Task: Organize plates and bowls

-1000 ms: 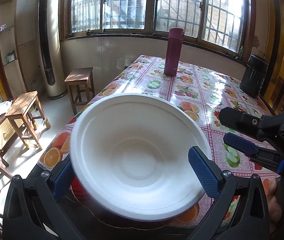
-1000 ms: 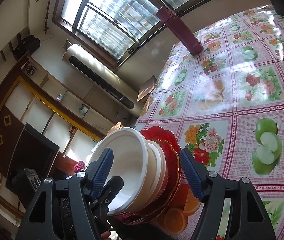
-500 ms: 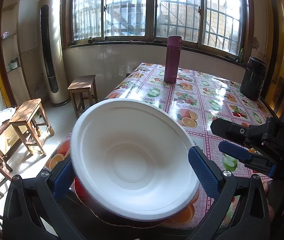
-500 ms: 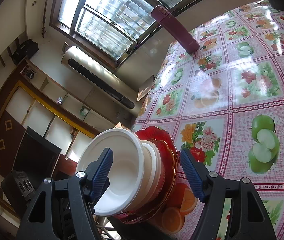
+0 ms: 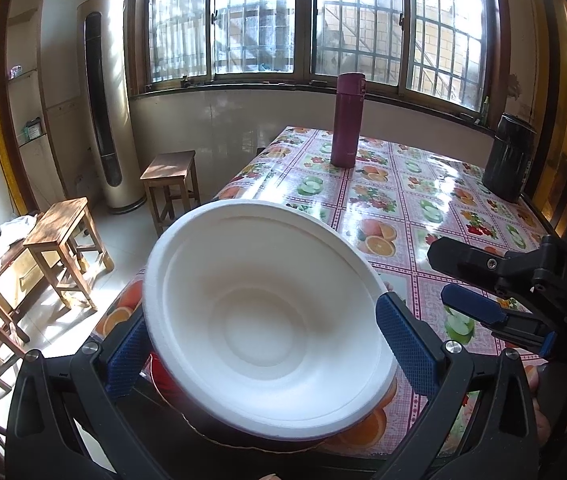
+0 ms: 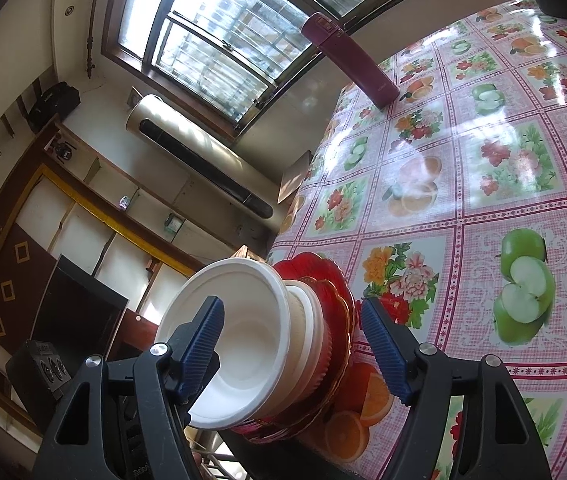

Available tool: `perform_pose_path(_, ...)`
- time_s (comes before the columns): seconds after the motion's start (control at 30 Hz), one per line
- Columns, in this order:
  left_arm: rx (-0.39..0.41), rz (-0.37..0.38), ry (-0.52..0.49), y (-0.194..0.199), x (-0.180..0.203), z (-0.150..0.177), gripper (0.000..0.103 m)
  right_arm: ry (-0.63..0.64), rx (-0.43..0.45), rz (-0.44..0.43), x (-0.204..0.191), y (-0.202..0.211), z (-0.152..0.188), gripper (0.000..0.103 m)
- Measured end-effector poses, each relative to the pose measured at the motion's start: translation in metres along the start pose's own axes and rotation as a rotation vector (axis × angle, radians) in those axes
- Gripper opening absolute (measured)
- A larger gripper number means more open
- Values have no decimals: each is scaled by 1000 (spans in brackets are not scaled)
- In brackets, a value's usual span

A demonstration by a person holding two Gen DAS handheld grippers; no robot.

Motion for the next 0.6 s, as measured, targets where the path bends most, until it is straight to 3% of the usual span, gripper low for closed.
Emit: perform_pose_path(0.6, 15, -3, 0, 10, 1, -3, 103, 26, 4, -8, -9, 5, 3, 74)
Point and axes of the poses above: each gripper's, at about its wrist camera, not at the fingertips, and y roughly against the way its jaws point, x to its right, z to its underside, the point moved 10 cm from there along -y, roughly the way its jaws point, and after that the axes turned 5 degrees about z, right-handed, at the moved point
